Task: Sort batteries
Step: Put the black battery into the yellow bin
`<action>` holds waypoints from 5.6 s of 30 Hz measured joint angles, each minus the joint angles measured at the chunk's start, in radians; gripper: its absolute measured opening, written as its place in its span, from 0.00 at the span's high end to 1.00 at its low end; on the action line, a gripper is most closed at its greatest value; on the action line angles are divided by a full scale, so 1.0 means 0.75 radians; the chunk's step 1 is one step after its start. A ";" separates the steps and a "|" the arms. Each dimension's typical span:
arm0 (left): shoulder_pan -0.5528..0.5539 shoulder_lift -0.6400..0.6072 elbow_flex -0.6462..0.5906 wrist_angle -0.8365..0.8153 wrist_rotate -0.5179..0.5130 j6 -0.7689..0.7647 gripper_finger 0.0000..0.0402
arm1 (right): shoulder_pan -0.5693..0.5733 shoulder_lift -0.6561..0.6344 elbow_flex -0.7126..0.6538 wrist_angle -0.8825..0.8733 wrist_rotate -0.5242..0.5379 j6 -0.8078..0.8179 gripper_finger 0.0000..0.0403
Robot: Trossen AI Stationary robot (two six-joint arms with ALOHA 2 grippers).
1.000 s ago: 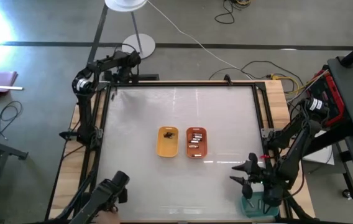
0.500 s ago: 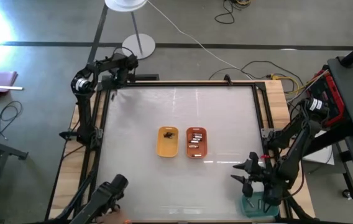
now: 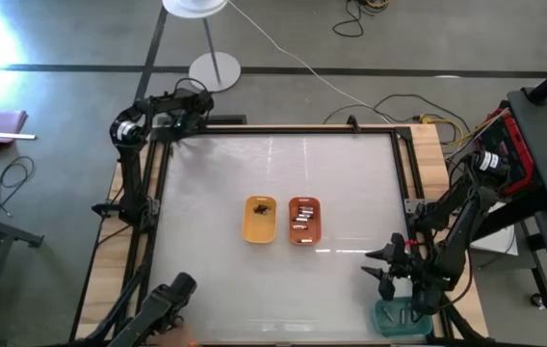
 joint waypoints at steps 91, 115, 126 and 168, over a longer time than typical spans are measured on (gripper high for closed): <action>-0.915 -0.394 -0.770 1.176 0.142 0.586 0.95 | -0.395 -0.040 0.244 0.089 0.000 -0.622 0.50; -1.383 -0.864 -0.822 1.238 0.007 1.077 0.98 | -0.515 -0.038 0.631 0.059 0.189 -1.478 0.50; -1.657 -0.905 -0.822 1.412 0.480 1.189 0.98 | -0.521 -0.037 0.598 0.024 0.186 -1.431 0.50; -1.639 -0.142 -0.133 0.659 0.124 1.283 0.72 | -0.527 -0.037 0.591 0.025 0.105 -1.323 0.50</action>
